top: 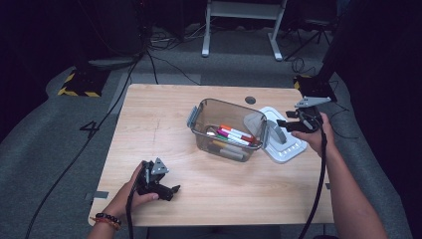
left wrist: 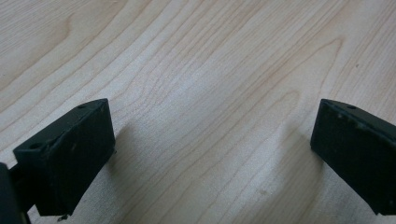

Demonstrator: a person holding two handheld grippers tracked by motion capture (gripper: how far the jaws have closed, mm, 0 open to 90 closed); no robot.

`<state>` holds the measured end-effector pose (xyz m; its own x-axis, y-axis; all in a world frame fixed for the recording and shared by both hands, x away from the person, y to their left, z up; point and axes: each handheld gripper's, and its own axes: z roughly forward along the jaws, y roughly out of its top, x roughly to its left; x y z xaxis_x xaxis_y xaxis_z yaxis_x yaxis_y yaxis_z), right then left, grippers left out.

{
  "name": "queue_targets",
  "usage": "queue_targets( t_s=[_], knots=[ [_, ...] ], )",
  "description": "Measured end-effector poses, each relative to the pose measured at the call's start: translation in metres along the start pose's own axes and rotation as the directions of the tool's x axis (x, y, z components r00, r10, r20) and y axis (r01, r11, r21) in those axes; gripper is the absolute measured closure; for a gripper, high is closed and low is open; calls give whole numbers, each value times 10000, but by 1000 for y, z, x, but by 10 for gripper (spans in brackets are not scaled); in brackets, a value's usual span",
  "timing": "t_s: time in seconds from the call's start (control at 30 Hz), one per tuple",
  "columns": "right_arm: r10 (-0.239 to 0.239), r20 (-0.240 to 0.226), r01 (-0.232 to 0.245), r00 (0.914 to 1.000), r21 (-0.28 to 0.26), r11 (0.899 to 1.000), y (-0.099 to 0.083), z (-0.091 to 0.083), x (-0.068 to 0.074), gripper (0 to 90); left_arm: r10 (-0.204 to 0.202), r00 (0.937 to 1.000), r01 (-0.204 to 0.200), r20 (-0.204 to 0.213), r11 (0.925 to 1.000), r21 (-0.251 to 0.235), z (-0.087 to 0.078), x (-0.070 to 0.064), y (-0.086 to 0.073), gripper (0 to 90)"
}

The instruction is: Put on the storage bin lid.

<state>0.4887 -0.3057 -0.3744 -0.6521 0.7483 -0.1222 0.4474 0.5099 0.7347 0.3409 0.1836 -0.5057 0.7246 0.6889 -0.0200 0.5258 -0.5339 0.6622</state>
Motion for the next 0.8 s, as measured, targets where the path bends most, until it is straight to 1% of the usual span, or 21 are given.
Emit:
queue_targets(
  t_s=[0.03,0.1,0.2,0.37,0.4,0.43,0.5,0.53,0.6,0.67,0.73,0.8],
  knots=[
    [-32,-10,32,10000,204,9998,-6,6,-2,459,3,10000,-3,0,10000,1,0,0,0,0],
    [72,77,-76,9999,486,9988,-17,19,-6,453,0,10000,0,1,10000,1,0,0,0,0],
    [131,183,-146,9997,872,9961,-28,37,-9,431,2,10000,-2,1,10000,2,0,0,0,0],
    [377,28,-378,9993,1217,9918,-34,60,-11,415,32,10000,-32,1,10000,7,0,0,0,0],
    [392,-78,-379,9992,1219,9918,-35,63,-11,415,32,10000,-32,3,10000,9,0,0,0,0],
    [418,-27,-411,9991,1276,9910,-35,66,-11,418,31,10000,-31,2,10000,7,0,0,0,0],
    [250,377,-307,9990,1577,9870,-36,72,-11,456,33,10000,-33,3,10000,9,0,0,0,0],
    [261,461,-335,9986,1694,9850,-36,75,-11,485,32,10000,-32,3,10000,9,0,0,0,0],
    [258,387,-324,9989,1808,9830,-38,78,-11,576,34,10000,-34,-1,10000,8,0,0,0,0],
    [236,534,-330,9983,1829,9826,-39,78,-12,645,35,10000,-35,3,10000,9,0,0,0,0],
    [396,423,-464,9983,1737,9837,-40,77,-15,662,34,10000,-34,3,10000,10,0,0,0,0],
    [385,480,-463,9981,1752,9834,-40,76,-15,669,33,10000,-33,2,10000,9,0,0,0,0]
  ],
)
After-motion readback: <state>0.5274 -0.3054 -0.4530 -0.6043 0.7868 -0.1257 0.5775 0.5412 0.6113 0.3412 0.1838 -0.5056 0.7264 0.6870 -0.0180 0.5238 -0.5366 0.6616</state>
